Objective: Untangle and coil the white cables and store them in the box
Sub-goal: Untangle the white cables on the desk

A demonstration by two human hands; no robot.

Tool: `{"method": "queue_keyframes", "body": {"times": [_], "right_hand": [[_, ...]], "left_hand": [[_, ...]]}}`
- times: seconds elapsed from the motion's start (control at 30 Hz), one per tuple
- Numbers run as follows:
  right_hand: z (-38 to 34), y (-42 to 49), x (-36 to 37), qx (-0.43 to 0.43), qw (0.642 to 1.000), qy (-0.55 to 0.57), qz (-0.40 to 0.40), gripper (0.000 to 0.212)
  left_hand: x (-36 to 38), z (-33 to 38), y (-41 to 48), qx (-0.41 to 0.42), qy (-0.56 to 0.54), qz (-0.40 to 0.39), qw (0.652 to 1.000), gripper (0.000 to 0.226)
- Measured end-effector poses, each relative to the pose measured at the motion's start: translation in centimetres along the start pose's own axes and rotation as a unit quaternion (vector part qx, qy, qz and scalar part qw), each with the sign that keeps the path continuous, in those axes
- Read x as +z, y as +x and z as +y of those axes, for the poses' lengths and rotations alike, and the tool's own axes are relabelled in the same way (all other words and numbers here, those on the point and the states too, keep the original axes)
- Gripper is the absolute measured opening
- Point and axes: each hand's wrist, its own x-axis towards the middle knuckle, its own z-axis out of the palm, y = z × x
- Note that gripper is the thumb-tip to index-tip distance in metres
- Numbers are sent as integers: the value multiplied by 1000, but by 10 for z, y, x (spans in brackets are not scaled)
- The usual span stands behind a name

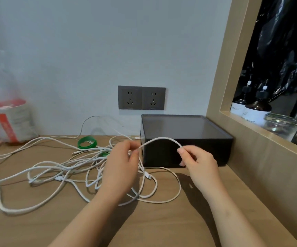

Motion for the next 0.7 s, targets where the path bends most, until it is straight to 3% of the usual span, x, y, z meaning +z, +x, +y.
{"method": "queue_keyframes", "body": {"times": [0.07,0.13,0.23,0.33,0.47,0.53,0.6,0.7], "right_hand": [[2,2,-2,55,994,82,49,6],[2,4,-6,91,984,128,81,6],[-1,4,-10,88,986,123,71,8],[-6,3,-11,66,988,137,29,8],[-5,5,-13,44,981,175,67,10],[-5,6,-12,75,959,247,121,19],[-12,-1,-3,109,953,265,97,21],[-30,-18,22,77,952,259,-144,31]], "left_hand": [[4,-2,-5,108,228,9,968,9],[13,-5,-9,183,335,35,924,19],[26,13,-4,234,341,66,908,32],[33,38,8,239,305,-13,922,41],[28,34,13,84,83,-53,992,20],[19,37,17,-39,-125,-32,991,17],[11,42,23,-161,-330,-17,930,16],[4,53,29,-214,-503,-18,837,15]]}}
